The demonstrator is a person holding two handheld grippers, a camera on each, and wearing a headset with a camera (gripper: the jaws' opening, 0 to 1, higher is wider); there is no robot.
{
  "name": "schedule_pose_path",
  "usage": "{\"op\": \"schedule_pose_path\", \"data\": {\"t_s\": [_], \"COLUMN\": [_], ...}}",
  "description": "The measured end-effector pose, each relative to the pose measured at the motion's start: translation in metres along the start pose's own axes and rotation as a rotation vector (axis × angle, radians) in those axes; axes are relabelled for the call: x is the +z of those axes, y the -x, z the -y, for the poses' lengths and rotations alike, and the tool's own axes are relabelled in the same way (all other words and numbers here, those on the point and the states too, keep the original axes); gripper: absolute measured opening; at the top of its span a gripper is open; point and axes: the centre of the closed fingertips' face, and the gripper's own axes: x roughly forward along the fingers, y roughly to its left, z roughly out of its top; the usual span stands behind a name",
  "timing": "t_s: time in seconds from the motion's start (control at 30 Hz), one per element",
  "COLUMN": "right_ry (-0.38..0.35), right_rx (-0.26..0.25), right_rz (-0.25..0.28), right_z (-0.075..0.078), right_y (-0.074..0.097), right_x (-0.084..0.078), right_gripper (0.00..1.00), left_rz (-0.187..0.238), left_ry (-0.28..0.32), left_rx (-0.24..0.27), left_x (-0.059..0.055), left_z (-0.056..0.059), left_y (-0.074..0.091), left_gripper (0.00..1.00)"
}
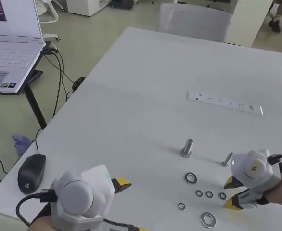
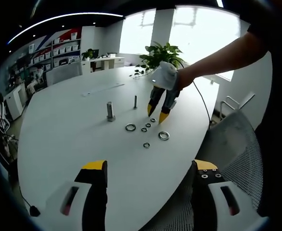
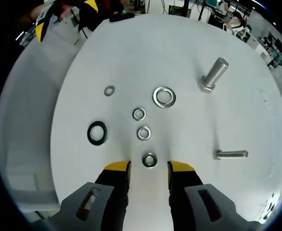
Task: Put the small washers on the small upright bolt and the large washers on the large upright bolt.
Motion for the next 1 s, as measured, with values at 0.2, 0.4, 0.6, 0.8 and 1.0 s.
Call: {"op": "schedule_pose_path", "data": {"t_s": [0.2,0.4,0.6,0.8,1.0], "right_ry": [0.007,0.010,0.045,0.055,0.076], "right_rx": [-0.005,-0.011,-0.012,-0.007,-0.006], "right_rz": [-0.011,-0.018,-0.036,-0.063,-0.092], "right_z": [0.001,0.001,0.001,0.000,0.002], "right_y": [0.000,0.000,0.000,-0.001,0.000], "right_x": [0.001,0.003,0.003,0.004,0.004], "right_gripper": [0.27,0.20,0.16,0.15,0.13], "left_rz": [-0.029,-0.072,-0.088,-0.119,-0.110], "left_ry": [-0.039,-0.078,-0.116,-0.168,-0.158], "left_rx": [0.023,0.054,0.063,0.062,0.058], "left_x": [-0.005,-0.012,-0.010,-0.011,-0.008], "left_z": [-0.011,-0.026,-0.032,-0.036,-0.033], "left_y": [-0.002,-0.005,-0.004,-0.007,-0.010], "left_gripper": [0.78,0.90,0.90,0.89,0.84]}}
